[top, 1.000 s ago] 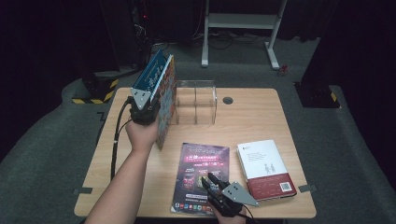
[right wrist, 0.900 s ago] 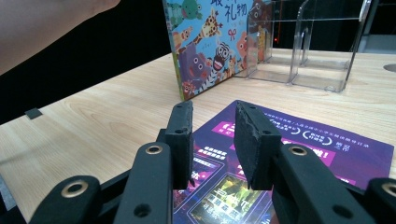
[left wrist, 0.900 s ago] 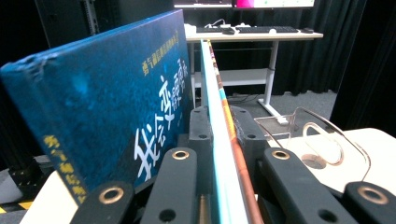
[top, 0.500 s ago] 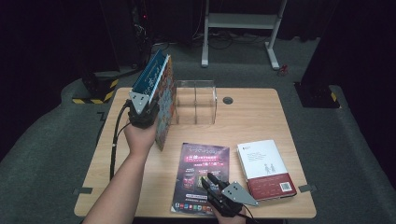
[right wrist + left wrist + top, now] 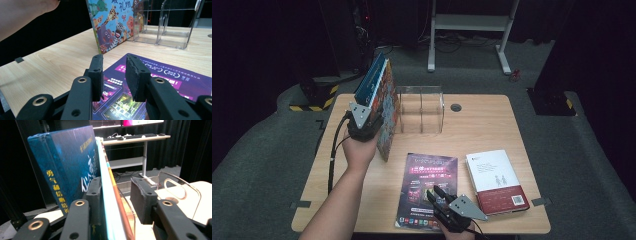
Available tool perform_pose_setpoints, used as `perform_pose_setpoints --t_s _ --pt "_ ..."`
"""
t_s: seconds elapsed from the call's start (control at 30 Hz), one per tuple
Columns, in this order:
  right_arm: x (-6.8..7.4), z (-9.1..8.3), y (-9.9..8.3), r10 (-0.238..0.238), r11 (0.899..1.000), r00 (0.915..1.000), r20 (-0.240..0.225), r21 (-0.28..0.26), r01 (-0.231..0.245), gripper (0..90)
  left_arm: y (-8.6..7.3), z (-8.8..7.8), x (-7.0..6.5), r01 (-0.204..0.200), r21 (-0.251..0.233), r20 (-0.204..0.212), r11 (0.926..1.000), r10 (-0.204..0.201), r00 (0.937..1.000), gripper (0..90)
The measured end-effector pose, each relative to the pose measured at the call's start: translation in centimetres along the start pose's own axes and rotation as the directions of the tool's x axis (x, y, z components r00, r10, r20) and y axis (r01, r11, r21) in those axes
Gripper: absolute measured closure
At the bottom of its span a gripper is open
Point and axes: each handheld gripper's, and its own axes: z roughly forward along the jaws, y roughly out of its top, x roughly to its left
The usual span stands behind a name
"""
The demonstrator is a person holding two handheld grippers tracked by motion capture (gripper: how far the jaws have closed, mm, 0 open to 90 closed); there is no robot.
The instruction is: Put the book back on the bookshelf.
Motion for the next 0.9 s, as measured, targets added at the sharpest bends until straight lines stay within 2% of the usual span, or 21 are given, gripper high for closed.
perform_pose_setpoints --t_s 0.5,0.9 --pt "0.1 0.1 -0.1 0.0 1.0 1.0 -0.004 0.007 0.0 67.2 -0.9 -1.3 -0.2 -0.052 -0.029 0.005 0.9982 0.052 0.9986 55.5" --pt "0.1 0.2 -0.1 -0.002 1.0 1.0 -0.005 0.008 0.002 67.2 -1.2 -2.5 -0.2 -0.051 -0.039 0.024 0.9979 0.052 0.9984 54.5"
